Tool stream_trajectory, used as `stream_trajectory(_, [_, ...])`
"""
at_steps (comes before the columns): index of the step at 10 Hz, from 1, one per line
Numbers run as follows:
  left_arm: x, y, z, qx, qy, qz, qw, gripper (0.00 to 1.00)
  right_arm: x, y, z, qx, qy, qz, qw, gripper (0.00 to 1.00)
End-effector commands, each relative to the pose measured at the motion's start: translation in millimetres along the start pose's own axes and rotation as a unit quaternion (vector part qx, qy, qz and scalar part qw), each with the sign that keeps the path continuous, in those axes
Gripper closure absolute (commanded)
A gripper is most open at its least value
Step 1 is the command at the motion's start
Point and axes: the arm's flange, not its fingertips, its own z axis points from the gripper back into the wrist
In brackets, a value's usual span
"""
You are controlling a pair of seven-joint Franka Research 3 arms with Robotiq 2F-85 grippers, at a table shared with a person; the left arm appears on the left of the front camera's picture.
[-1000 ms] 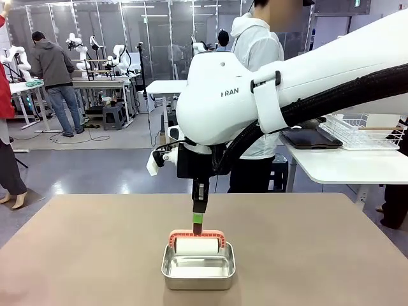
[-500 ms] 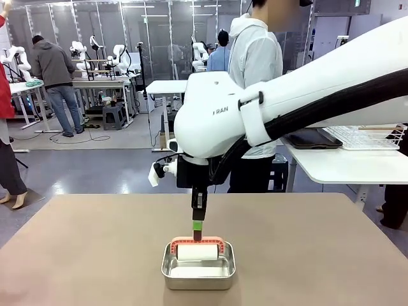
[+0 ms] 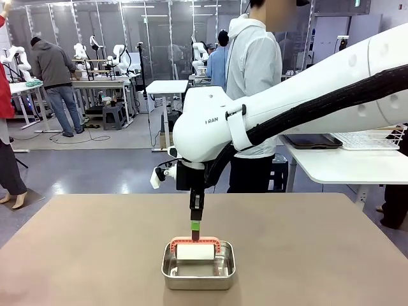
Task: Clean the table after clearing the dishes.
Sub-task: Place the Lint Roller back on top of the Airtight Container.
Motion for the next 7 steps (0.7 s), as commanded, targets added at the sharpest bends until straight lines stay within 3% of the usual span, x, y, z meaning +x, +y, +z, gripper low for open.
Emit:
stream_trajectory(1, [-1,-2,3,0.001,0.0,-0.007,1.0,0.0,1,-5,-10,0.011,-0.001,0.009,1.0,0.79])
stream_trajectory(6, [-1,-2,3,0.001,0.0,-0.007,1.0,0.0,-4,-19,-37,0.041,0.002,0.023,0.999,0.79])
stream_trajectory(7, [-1,-2,3,0.001,0.0,-0.007,1.0,0.0,-4,-18,-34,0.036,0.003,0.022,0.999,0.56])
